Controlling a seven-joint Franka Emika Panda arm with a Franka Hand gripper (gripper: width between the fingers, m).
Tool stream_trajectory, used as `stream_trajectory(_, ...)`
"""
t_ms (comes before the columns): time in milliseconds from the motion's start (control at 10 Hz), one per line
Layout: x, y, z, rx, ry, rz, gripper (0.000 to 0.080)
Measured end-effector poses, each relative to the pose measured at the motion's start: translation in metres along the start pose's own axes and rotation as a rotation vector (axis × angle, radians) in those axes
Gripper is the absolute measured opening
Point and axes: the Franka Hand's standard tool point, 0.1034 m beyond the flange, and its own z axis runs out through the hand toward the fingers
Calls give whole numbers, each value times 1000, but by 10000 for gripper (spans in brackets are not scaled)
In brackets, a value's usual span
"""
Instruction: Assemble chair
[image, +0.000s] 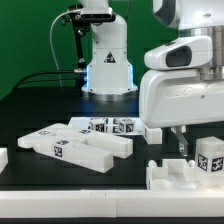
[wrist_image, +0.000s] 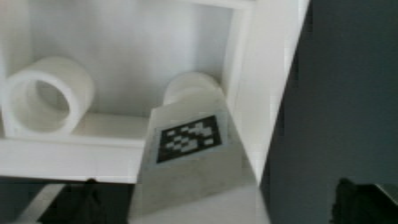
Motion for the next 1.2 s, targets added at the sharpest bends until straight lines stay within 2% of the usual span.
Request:
stream_trajectory(100, 0, -1, 0, 2, 0, 50, 523)
stream_trajectory(200, 0, -1, 0, 2, 0, 109, 322)
stream_trajectory(300, 0, 1, 0, 0, 0, 188, 285)
stream_trajectory(500, 1, 3, 1, -1, 2, 394, 285)
stream_trajectory(700, -1, 4, 1, 3, 12, 751, 285)
stream_trajectory(800, -2, 5, 1, 14, 10, 995, 285)
stream_trajectory(900, -2, 7, 2, 37, -5, 1190, 285)
stream_trajectory(1000, -2, 8, 2, 48, -15, 1317, 285)
stream_trajectory(1200, -2, 9, 2, 48, -18, 1386, 285)
